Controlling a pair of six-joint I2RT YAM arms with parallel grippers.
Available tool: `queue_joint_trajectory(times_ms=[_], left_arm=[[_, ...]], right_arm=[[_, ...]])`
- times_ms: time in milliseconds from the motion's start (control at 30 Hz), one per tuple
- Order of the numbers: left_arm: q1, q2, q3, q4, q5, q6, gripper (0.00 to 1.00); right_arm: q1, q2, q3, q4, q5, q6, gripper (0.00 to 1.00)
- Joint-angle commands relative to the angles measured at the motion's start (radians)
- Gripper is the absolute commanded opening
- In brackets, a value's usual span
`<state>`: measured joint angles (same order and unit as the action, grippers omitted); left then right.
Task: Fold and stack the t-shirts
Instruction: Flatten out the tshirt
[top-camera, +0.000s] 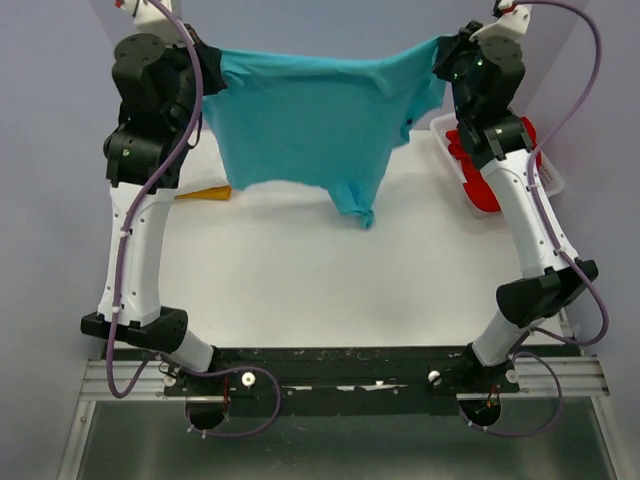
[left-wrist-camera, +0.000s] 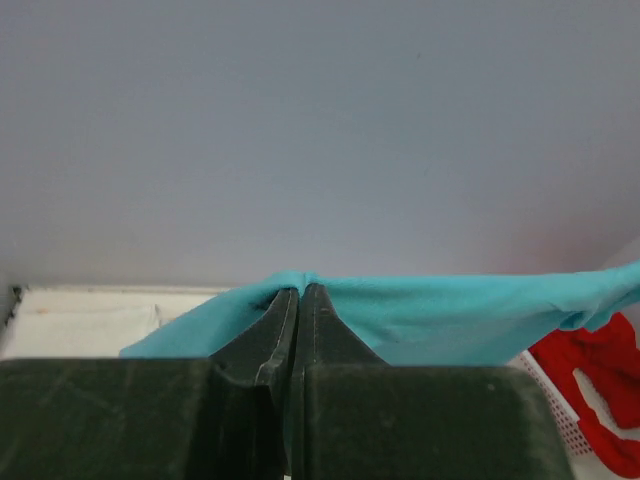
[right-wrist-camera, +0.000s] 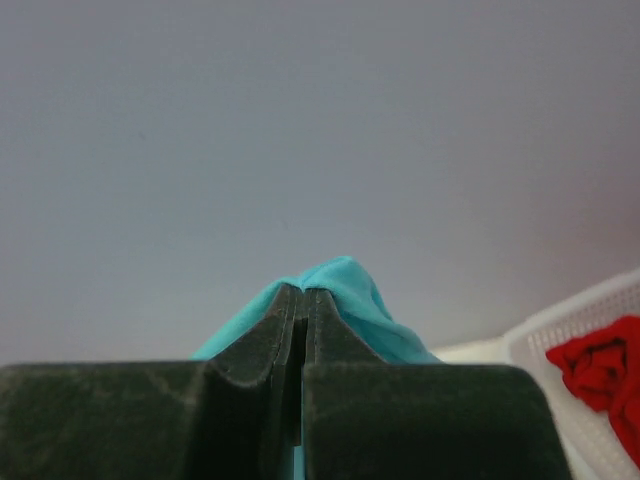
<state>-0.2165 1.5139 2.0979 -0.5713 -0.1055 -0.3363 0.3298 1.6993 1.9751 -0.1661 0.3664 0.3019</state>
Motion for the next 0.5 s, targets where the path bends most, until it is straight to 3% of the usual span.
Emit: queue_joint_trajectory(times_ms=[0,67,133,367,467], left_arm=[[0.017,-0.015,0.182,-0.063,0.091,0.139,0.0],[0.017,-0.058,0.107,-0.041,0.105,0.157,0.0],[0.017,-0.124,-0.059,0.029,0.155,0.174,0.0],[0.011,-0.383,-0.863,0.294,0.247,0.107,0.0],[-0.02,-0.422,-1.09,0.367,0.287,0.037,0.04]], right_arm=[[0.0,-0.047,0.114,0.025,-0.055,-0.053,0.01],[-0.001,-0.1,0.029,0.038,-0.051,-0.05,0.01],[-0.001,-0.172,-0.097,0.047,-0.06,-0.048,0.01],[-0.001,-0.459,-0.709,-0.009,-0.178,0.102,0.01],[0.0,-0.536,-0.937,-0.034,-0.248,0.205,0.01]])
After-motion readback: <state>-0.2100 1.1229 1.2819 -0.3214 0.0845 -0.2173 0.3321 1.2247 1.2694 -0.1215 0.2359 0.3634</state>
